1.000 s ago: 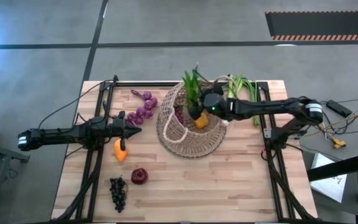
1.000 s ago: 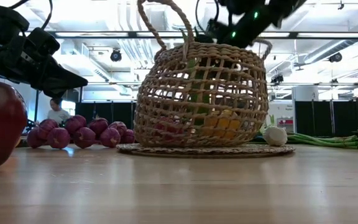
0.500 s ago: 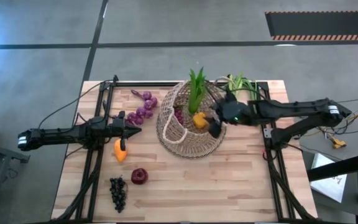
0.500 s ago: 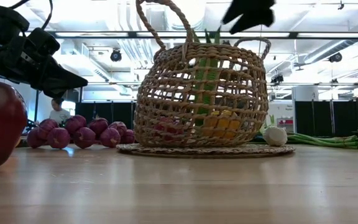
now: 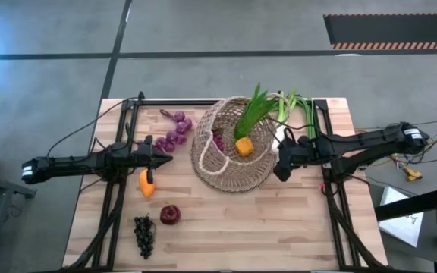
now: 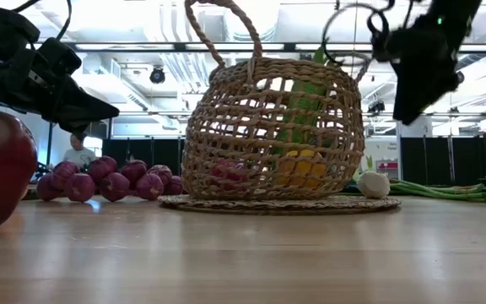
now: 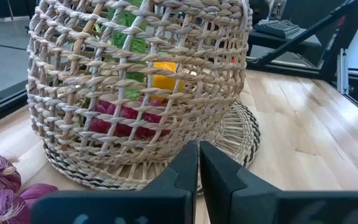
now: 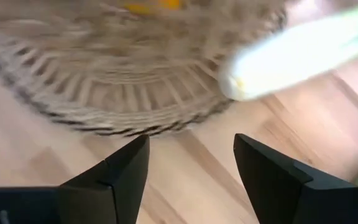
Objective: Build produce basket
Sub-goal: Put the celery into the basket
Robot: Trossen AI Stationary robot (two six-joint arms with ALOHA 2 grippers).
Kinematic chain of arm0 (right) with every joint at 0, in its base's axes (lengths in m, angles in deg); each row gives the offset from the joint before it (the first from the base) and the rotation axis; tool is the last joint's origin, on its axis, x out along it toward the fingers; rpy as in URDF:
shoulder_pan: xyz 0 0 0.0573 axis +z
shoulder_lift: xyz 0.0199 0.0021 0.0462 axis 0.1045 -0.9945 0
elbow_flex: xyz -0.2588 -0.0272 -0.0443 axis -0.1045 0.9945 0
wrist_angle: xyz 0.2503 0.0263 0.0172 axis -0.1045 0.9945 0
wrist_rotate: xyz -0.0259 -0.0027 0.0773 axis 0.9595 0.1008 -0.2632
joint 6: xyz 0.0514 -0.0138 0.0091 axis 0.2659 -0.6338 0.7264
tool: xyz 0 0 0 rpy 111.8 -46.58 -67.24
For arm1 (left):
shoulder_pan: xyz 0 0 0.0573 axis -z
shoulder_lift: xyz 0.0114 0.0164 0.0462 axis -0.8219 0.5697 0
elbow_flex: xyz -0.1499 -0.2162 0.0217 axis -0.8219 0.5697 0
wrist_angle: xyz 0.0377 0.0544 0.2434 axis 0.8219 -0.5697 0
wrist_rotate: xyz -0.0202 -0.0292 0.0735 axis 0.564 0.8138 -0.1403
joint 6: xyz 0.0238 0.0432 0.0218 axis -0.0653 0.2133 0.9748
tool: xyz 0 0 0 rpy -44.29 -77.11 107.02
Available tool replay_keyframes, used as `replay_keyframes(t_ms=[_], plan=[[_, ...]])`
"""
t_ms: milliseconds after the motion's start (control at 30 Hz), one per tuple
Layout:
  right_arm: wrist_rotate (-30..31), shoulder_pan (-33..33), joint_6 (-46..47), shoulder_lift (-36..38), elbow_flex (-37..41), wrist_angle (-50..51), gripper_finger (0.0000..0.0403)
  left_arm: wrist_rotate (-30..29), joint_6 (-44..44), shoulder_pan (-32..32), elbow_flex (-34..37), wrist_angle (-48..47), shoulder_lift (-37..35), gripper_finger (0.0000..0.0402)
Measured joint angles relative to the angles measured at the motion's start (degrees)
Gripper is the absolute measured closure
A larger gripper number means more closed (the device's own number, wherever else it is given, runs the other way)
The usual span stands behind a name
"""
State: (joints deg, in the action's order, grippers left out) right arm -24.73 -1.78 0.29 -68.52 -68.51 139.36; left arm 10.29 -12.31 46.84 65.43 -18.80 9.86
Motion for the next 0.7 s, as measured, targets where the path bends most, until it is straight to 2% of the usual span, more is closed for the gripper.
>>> replay_keyframes(t_ms=[233,367,533,600,700], plan=[[1.6,-10.0,1.4,3.3,3.5,3.3,0.0137,0.0,0.0,0.0,0.0,0.0,0.0,0.0402],[1.6,-20.1,-1.9,3.3,4.8,2.2,0.0102,0.0,0.0,0.0,0.0,0.0,0.0,0.0402],[1.3,-33.4,-6.8,0.8,6.2,-5.0,0.0055,0.0,0.0,0.0,0.0,0.0,0.0,0.0402],[-0.5,-37.9,-8.3,-0.9,6.2,-8.2,0.0037,0.0,0.0,0.0,0.0,0.0,0.0,0.0402],[-7.8,-42.6,-11.5,-3.2,5.7,-11.3,0.0024,0.0,0.0,0.0,0.0,0.0,0.0,0.0402]])
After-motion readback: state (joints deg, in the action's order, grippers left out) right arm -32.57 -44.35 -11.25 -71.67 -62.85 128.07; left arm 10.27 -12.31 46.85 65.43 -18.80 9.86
